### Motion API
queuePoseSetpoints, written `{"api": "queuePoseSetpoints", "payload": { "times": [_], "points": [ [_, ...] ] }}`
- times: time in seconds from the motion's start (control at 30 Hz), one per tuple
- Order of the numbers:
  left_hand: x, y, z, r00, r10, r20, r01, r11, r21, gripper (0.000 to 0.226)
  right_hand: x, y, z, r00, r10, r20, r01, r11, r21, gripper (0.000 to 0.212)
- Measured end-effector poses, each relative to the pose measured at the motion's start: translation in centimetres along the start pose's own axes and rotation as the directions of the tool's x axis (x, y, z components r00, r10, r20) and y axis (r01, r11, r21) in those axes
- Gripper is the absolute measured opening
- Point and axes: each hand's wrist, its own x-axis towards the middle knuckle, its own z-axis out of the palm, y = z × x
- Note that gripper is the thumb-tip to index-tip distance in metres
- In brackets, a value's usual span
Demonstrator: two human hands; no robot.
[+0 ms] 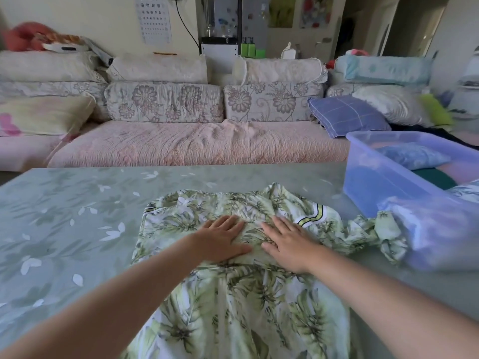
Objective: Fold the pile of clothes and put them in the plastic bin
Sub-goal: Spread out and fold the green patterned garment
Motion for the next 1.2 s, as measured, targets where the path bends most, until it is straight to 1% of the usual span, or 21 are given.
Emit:
{"api": "queuePoseSetpoints", "payload": {
  "times": [0.07,0.1,0.13,0.2,0.27,0.37,0.43,0.5,0.57,0.6,0.67,0.7,0.73,0.8,0.87,0.9,0.93,1.0,1.07,1.13,1.2],
  "points": [
    [0.0,0.6,-1.6,0.999,-0.009,0.038,0.006,0.998,0.061,0.087,-0.6,0.0,-0.6,1.0,0.007,-0.017,-0.007,1.0,0.031,0.063],
    [0.0,1.0,-2.5,1.0,-0.002,0.017,0.001,0.997,0.072,0.084,-1.0,0.1,-1.1,0.999,0.016,-0.05,-0.013,0.998,0.059,0.062],
    [0.1,1.6,-3.3,1.0,0.01,-0.029,-0.009,0.998,0.058,0.079,-1.3,0.4,-1.7,0.994,0.028,-0.101,-0.019,0.995,0.096,0.061],
    [0.4,3.1,-4.6,0.988,0.032,-0.153,-0.04,0.998,-0.049,0.064,-2.0,1.6,-2.9,0.972,0.06,-0.229,-0.024,0.988,0.155,0.053],
    [0.6,5.2,-5.4,0.964,0.064,-0.258,-0.103,0.984,-0.142,0.052,-2.8,3.5,-4.0,0.935,0.093,-0.343,-0.047,0.989,0.14,0.046],
    [1.2,9.2,-6.1,0.923,0.138,-0.359,-0.213,0.96,-0.18,0.044,-4.5,6.9,-4.8,0.897,0.117,-0.426,-0.146,0.989,-0.036,0.043],
    [2.0,12.1,-6.2,0.908,0.168,-0.383,-0.255,0.948,-0.191,0.042,-5.9,8.8,-5.1,0.892,0.154,-0.425,-0.257,0.947,-0.195,0.04],
    [3.1,14.9,-6.4,0.902,0.19,-0.388,-0.283,0.938,-0.198,0.042,-7.0,10.3,-5.3,0.888,0.261,-0.379,-0.397,0.85,-0.346,0.05],
    [4.0,17.7,-6.3,0.913,0.194,-0.358,-0.279,0.938,-0.204,0.045,-7.8,11.4,-5.3,0.879,0.386,-0.28,-0.477,0.722,-0.501,0.061],
    [4.3,18.9,-6.2,0.922,0.2,-0.331,-0.275,0.941,-0.196,0.048,-8.0,12.0,-5.1,0.88,0.414,-0.235,-0.469,0.669,-0.577,0.061],
    [4.8,20.9,-5.7,0.949,0.202,-0.242,-0.249,0.952,-0.18,0.056,-8.3,12.8,-5.1,0.898,0.396,-0.192,-0.413,0.608,-0.678,0.051],
    [5.1,21.6,-5.3,0.965,0.19,-0.183,-0.222,0.959,-0.176,0.059,-8.5,13.0,-5.3,0.911,0.362,-0.197,-0.391,0.61,-0.689,0.046],
    [5.2,22.0,-5.0,0.976,0.18,-0.126,-0.199,0.967,-0.162,0.059,-8.8,13.0,-5.5,0.922,0.319,-0.218,-0.38,0.644,-0.665,0.042],
    [5.2,22.3,-4.6,0.983,0.169,-0.074,-0.18,0.968,-0.174,0.051,-9.2,12.9,-5.8,0.929,0.237,-0.283,-0.354,0.788,-0.504,0.03],
    [5.0,22.2,-4.4,0.977,0.162,-0.136,-0.197,0.931,-0.307,0.033,-9.7,12.7,-6.0,0.899,0.209,-0.384,-0.3,0.934,-0.195,0.012],
    [4.9,22.0,-4.3,0.97,0.142,-0.198,-0.21,0.897,-0.389,0.027,-9.8,12.5,-6.2,0.882,0.248,-0.401,-0.272,0.962,-0.003,0.011],
    [4.6,21.8,-4.5,0.958,0.111,-0.265,-0.225,0.862,-0.454,0.027,-9.6,12.5,-6.2,0.873,0.301,-0.383,-0.244,0.951,0.191,0.018],
    [4.0,21.1,-4.8,0.93,0.035,-0.365,-0.251,0.787,-0.564,0.039,-9.1,12.2,-6.7,0.87,0.389,-0.303,-0.198,0.838,0.508,0.03],
    [3.1,20.2,-5.4,0.912,-0.026,-0.41,-0.274,0.707,-0.652,0.049,-8.6,11.3,-7.2,0.871,0.426,-0.245,-0.13,0.681,0.721,0.034],
    [2.0,19.0,-5.7,0.882,-0.113,-0.458,-0.294,0.628,-0.721,0.051,-8.4,9.8,-7.7,0.879,0.433,-0.198,-0.071,0.531,0.845,0.033],
    [0.4,17.4,-5.9,0.838,-0.17,-0.519,-0.336,0.589,-0.735,0.061,-7.8,8.2,-8.0,0.887,0.435,-0.154,-0.059,0.439,0.897,0.032]
  ]
}}
